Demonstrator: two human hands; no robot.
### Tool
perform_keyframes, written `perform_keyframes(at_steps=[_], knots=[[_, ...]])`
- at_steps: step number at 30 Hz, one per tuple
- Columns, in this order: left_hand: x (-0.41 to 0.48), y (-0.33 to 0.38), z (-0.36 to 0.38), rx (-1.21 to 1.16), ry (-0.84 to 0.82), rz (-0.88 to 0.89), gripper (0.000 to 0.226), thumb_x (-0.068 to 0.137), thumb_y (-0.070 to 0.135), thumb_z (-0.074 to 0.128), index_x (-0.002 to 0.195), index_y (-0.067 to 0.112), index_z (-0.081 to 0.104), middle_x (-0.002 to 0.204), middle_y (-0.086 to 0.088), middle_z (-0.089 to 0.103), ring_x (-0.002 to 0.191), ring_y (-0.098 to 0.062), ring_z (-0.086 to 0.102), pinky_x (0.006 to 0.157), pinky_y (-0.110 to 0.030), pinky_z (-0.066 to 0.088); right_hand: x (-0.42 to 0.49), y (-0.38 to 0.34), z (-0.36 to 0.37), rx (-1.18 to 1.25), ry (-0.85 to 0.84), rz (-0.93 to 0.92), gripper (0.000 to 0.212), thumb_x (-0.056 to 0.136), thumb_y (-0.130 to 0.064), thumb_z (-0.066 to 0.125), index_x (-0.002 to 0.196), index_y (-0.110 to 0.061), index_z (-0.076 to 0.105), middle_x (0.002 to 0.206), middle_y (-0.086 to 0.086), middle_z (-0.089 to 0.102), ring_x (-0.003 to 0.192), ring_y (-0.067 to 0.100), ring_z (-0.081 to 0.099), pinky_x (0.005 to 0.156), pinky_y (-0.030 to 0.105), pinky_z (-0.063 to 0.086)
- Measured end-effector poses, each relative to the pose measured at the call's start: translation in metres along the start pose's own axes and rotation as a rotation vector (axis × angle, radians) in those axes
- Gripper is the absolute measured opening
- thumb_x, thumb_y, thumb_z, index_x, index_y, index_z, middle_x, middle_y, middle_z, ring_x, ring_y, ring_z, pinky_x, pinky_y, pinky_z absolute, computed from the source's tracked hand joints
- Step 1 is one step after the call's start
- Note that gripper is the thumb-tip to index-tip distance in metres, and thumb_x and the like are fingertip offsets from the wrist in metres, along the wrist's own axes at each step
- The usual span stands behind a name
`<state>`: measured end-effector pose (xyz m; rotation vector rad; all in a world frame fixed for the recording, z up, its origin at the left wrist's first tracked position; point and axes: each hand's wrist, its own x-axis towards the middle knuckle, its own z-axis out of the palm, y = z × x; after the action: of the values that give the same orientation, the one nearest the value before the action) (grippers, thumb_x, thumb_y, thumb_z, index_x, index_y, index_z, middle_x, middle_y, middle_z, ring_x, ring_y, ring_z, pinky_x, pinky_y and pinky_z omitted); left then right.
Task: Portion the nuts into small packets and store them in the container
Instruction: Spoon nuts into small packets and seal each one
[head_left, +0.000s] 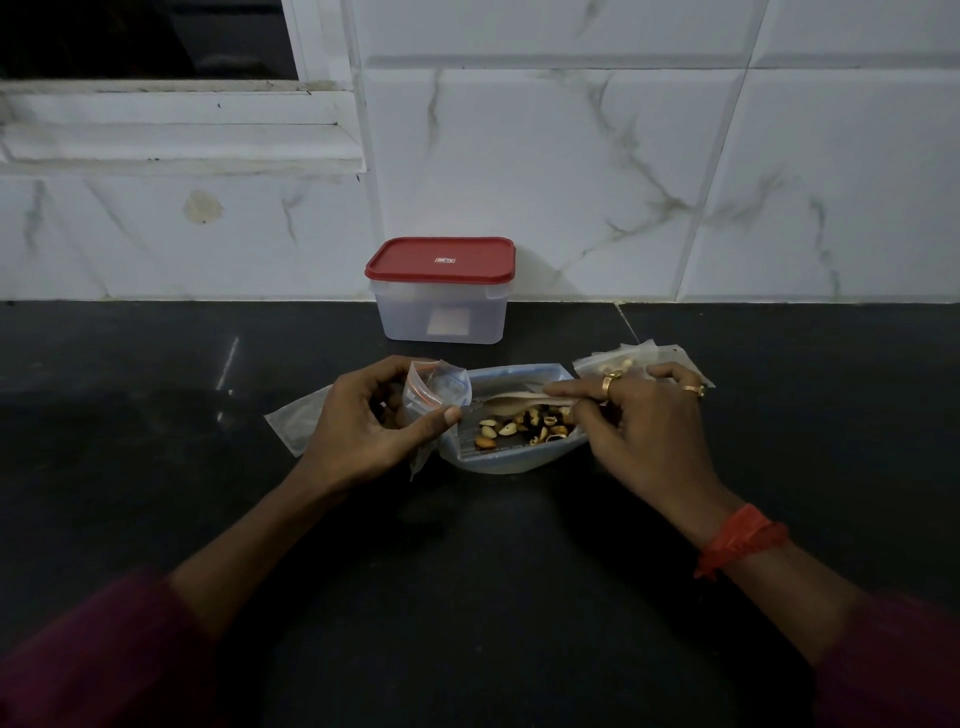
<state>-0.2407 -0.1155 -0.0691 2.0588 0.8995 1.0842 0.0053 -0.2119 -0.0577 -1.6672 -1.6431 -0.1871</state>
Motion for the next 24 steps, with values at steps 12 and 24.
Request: perform_keyframes(at_steps=[12, 24], knots=[[0.000, 0.000, 0.000, 0.001, -0.014, 0.012, 0.059, 0.073, 0.054, 0.075, 0.122, 0.023, 0.067, 0.111, 0.010, 0.072, 0.103, -0.011, 0.069, 0.084, -0.044, 0.061, -0.001, -0.007, -0.001, 0.129, -0.127, 0.097, 0.037, 0.084, -0.049, 0.043, 0.102, -0.042, 0.074, 0.060, -0.009, 0.068, 0.063, 0.001, 0.059, 0.104, 0.045, 0.039], [0.000, 0.000, 0.001, -0.017, -0.015, 0.009, 0.051, 0.076, 0.043, 0.082, 0.121, 0.025, 0.067, 0.111, 0.013, 0.072, 0.104, -0.006, 0.069, 0.087, -0.037, 0.060, -0.004, -0.012, 0.004, 0.234, -0.237, 0.054, 0.025, 0.089, -0.030, 0.057, 0.102, -0.041, 0.076, 0.064, -0.019, 0.069, 0.058, 0.004, 0.062, 0.081, 0.033, 0.044]])
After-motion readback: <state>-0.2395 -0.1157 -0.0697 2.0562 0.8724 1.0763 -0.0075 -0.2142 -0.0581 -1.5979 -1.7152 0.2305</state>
